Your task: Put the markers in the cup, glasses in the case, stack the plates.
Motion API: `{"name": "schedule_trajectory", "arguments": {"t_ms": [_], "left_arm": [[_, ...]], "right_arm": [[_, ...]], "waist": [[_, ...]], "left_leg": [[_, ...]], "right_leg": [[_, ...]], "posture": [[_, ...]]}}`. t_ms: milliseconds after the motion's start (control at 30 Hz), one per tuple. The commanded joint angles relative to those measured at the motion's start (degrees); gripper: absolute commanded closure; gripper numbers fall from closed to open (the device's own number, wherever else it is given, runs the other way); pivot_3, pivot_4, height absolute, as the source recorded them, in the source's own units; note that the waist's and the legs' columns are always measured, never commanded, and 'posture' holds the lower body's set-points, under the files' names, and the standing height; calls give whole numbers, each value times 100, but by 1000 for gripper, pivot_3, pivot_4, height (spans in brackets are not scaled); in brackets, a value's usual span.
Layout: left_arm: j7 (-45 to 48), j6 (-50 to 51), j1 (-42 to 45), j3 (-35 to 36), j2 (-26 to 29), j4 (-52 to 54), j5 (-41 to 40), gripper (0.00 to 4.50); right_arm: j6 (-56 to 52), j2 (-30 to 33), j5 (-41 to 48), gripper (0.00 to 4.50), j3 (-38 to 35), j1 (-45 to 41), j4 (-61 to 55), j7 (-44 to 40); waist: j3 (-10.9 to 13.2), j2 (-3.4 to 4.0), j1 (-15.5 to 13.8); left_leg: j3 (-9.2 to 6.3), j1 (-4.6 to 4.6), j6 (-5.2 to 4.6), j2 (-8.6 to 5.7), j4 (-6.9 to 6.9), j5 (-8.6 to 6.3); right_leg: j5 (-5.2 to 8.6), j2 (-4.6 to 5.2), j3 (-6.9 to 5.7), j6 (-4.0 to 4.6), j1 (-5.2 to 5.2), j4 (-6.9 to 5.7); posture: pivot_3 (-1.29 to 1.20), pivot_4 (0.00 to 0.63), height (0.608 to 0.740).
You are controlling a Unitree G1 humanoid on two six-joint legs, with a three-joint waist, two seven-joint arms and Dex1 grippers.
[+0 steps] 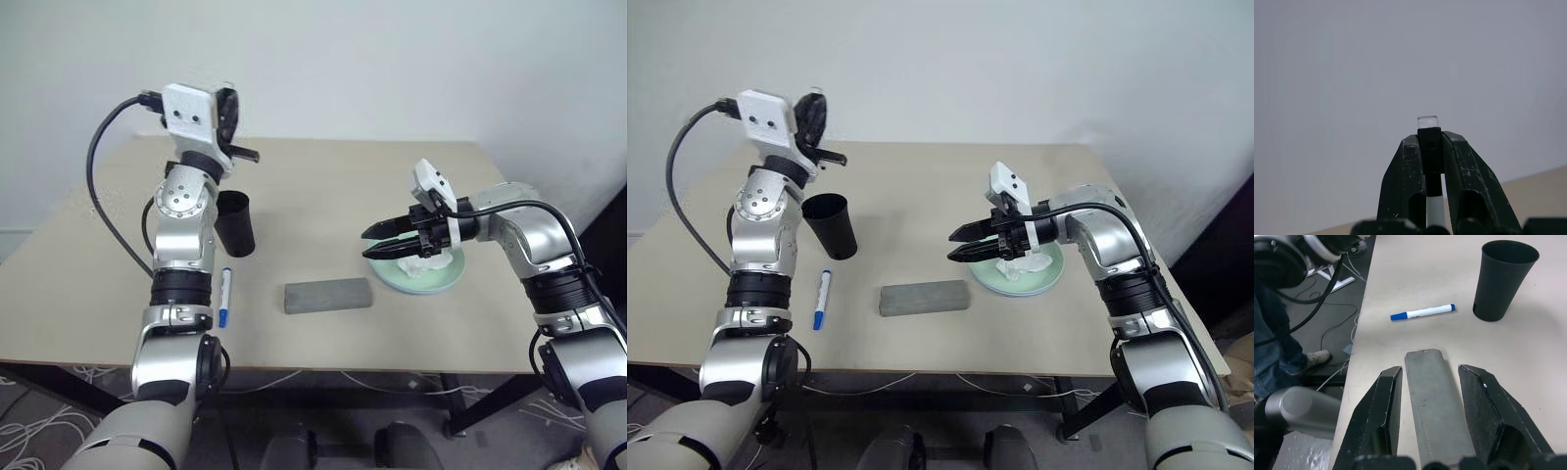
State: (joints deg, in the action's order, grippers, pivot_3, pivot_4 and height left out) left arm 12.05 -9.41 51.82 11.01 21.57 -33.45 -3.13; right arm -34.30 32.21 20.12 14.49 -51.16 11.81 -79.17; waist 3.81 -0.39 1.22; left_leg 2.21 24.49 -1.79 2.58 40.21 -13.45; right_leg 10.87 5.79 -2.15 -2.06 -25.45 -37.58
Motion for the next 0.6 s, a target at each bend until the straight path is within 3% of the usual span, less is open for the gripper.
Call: {"name": "schedule_trajectory", "arguments": {"t_ms": [33,267,600], "left_arm": [[-201,-780,322,55,201,-688,146,4387],[38,-1471,410,21,216,-1852,64,4387],[64,-1782,540,-107,173,-2618,165,4387]], "right_arm": [[29,0,58,2533,-135,-155,-120,-2],[40,-29,64,2533,-141,-209,-61,-6],[66,-62,54,2533,-149,-279,25,-24]], "waist": [[0,0,-8],[0,-1,-10],[-1,-2,-10]], "left_leg": [[1,1,1,0,0,0],[1,6,19,0,0,-11],[1,8,23,1,0,-14]], "right_leg": [[0,1,0,0,-1,1],[0,3,-5,0,-4,2],[0,3,-7,-1,-6,1]], "posture": [[0,0,702],[0,0,702],[0,0,702]]}}
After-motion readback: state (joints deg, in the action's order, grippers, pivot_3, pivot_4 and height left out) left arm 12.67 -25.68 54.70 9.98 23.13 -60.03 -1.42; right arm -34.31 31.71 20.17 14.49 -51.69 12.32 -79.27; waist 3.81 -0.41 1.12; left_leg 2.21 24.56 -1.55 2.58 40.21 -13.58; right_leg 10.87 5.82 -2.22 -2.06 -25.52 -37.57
